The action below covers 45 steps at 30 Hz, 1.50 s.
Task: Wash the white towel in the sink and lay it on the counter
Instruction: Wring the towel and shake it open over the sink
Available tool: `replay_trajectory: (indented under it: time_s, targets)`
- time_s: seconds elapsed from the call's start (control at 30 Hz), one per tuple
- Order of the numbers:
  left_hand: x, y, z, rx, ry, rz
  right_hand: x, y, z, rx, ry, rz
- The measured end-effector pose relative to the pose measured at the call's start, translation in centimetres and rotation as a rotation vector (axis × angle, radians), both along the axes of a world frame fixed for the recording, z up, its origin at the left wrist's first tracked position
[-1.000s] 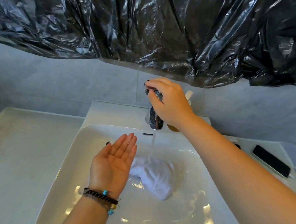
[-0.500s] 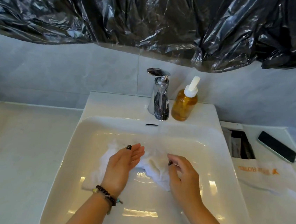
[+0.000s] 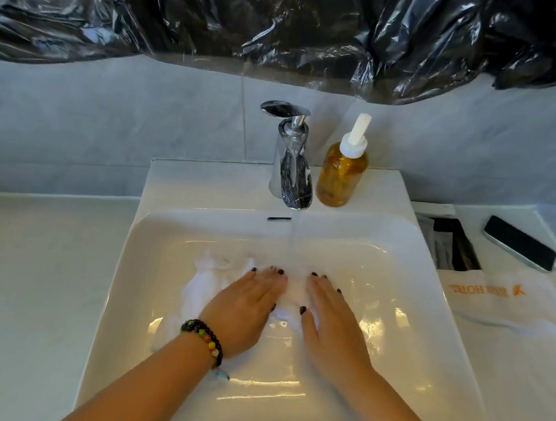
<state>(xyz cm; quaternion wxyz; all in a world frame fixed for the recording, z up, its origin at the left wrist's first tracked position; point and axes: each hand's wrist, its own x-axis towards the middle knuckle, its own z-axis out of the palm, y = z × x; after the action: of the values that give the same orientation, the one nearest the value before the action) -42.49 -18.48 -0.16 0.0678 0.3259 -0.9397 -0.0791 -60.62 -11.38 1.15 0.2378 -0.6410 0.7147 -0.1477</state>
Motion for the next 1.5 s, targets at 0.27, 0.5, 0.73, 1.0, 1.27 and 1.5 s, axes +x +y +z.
replay_trajectory:
  time_s: [0.27, 0.5, 0.73, 1.0, 1.27, 1.5]
  targets:
    - [6.3, 0.4, -1.9, -0.153, -0.147, 0.013, 3.2, -1.4, -1.4, -0.157, 0.348, 0.208]
    - [5.5, -0.7, -2.0, -0.148, -0.092, 0.245, 5.2, -5.1, -2.0, -0.185, 0.387, 0.392]
    - [5.4, -0.4, -2.4, -0.127, 0.073, 0.364, 0.1, -3.4, -2.8, -0.154, 0.330, 0.225]
    - [5.0, 1.2, -2.0, -0.114, 0.315, 0.415, -0.6, -1.8, 3.6, 0.142, 0.133, 0.266]
    - [4.3, -0.1, -1.7, 0.098, 0.355, 0.435, 4.7, -10.4, 19.1, -0.040, -0.462, 0.407]
    - [4.4, 0.4, -2.9, 0.146, 0.461, 0.471, 7.6, -20.6, 23.8, -0.416, -0.631, 0.273]
